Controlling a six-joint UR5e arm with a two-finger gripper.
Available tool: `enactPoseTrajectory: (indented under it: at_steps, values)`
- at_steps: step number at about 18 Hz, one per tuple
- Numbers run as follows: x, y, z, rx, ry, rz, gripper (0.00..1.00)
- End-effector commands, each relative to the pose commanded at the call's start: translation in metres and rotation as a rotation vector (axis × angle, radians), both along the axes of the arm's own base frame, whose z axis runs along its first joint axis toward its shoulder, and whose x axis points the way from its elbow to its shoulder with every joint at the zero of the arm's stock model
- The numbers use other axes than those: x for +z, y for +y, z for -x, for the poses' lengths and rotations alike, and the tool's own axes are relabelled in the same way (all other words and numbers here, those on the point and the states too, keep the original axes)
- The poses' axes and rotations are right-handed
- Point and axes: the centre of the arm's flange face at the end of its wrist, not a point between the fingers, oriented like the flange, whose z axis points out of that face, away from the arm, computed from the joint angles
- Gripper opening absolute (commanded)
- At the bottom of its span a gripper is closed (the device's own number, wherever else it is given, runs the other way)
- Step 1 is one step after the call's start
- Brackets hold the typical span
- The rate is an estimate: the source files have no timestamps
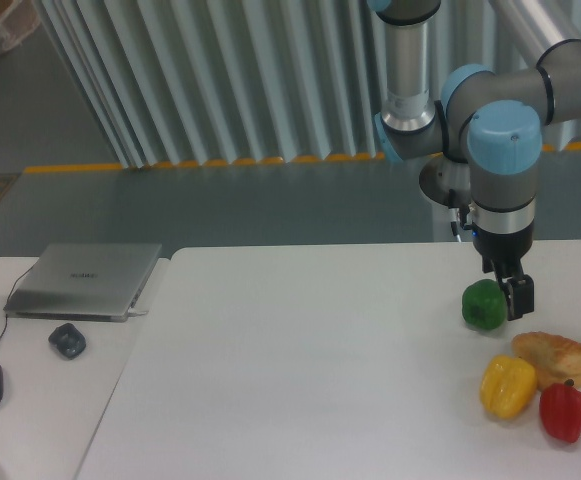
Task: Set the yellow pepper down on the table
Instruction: 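Lift the open gripper up away from the yellow pepper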
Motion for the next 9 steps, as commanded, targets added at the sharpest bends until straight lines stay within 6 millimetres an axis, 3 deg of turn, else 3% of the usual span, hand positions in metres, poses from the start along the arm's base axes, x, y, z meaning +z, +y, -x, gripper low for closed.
enactPoseTrajectory:
  at_steps: [9]
  values:
    - [-0.0005, 0.001, 0.0003, 0.016, -0.031, -0.04, 1.0]
